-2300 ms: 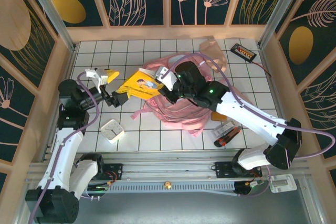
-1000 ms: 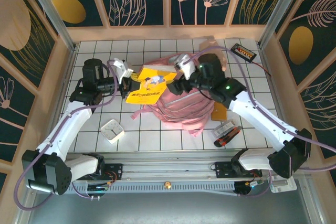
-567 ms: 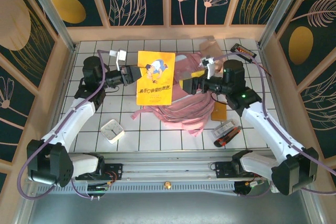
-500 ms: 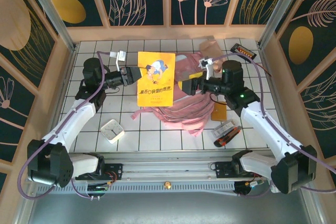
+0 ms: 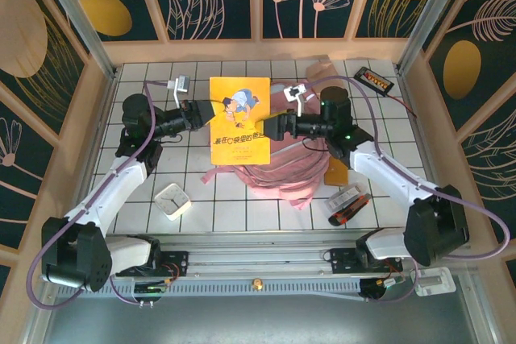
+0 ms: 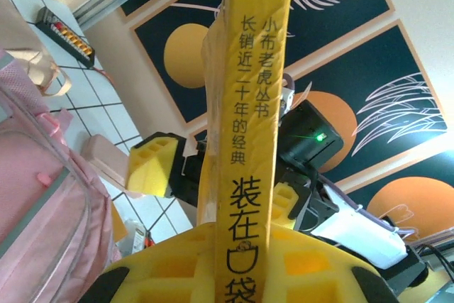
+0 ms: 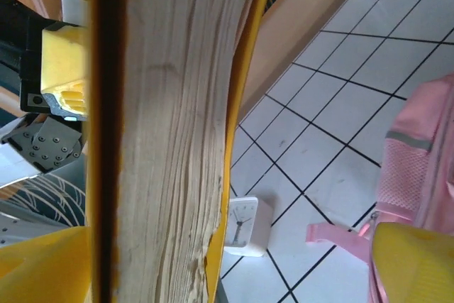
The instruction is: Pack books, pencil case, and school supplies into a backpack
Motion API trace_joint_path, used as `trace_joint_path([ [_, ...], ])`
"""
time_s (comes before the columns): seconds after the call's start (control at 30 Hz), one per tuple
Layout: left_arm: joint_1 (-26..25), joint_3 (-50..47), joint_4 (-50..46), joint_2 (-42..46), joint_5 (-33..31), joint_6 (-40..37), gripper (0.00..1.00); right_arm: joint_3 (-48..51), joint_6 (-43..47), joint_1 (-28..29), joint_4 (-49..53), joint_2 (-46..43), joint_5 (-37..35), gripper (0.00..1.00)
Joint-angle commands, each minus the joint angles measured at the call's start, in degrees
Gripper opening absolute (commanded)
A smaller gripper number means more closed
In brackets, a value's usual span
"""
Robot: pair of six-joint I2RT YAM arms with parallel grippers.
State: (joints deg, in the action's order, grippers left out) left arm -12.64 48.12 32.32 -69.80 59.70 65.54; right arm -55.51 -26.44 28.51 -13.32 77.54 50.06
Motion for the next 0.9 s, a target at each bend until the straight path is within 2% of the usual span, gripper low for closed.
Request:
trace_joint_path([
  [0.0,0.19,-0.35,7.85,1.69,1.81,4.0,0.0,-1.76,-4.86,0.85,-9.18,1.65,4.69,0.99],
  [0.23,0.17,-1.89,7.47,1.69,1.66,3.01,0.0,-1.61,-6.36,2.43,-12.48,0.94,7.49,0.94],
  [0.4,0.19,-1.41,-0.84,1.78,0.69,-3.22,0.0,-0.41,-6.01,2.25,-10.79,-2.27,7.29,0.86],
  [0.5,0.22,-1.3,-3.15,1.78,-0.03,-4.83,0.0,0.28,-5.91,2.25,-9.56,-3.99,6.72,0.75],
  [0.6,0.17,-1.19,-3.2,1.6,-0.46,-4.89,0.0,0.83,-6.17,2.25,-9.12,-4.75,6.13,0.56],
  [0.67,0.2,-1.17,-2.72,1.75,-0.53,-4.4,0.0,0.92,-6.26,2.25,-8.7,-4.76,6.01,0.49],
  [0.77,0.2,-1.0,-2.75,2.19,-0.29,-4.15,0.0,1.05,-6.43,2.34,-8.48,-4.51,5.51,0.32],
  [0.87,0.22,-0.6,-5.03,2.79,-0.21,-5.29,0.0,1.06,-6.52,2.25,-7.86,-4.48,4.01,0.14],
])
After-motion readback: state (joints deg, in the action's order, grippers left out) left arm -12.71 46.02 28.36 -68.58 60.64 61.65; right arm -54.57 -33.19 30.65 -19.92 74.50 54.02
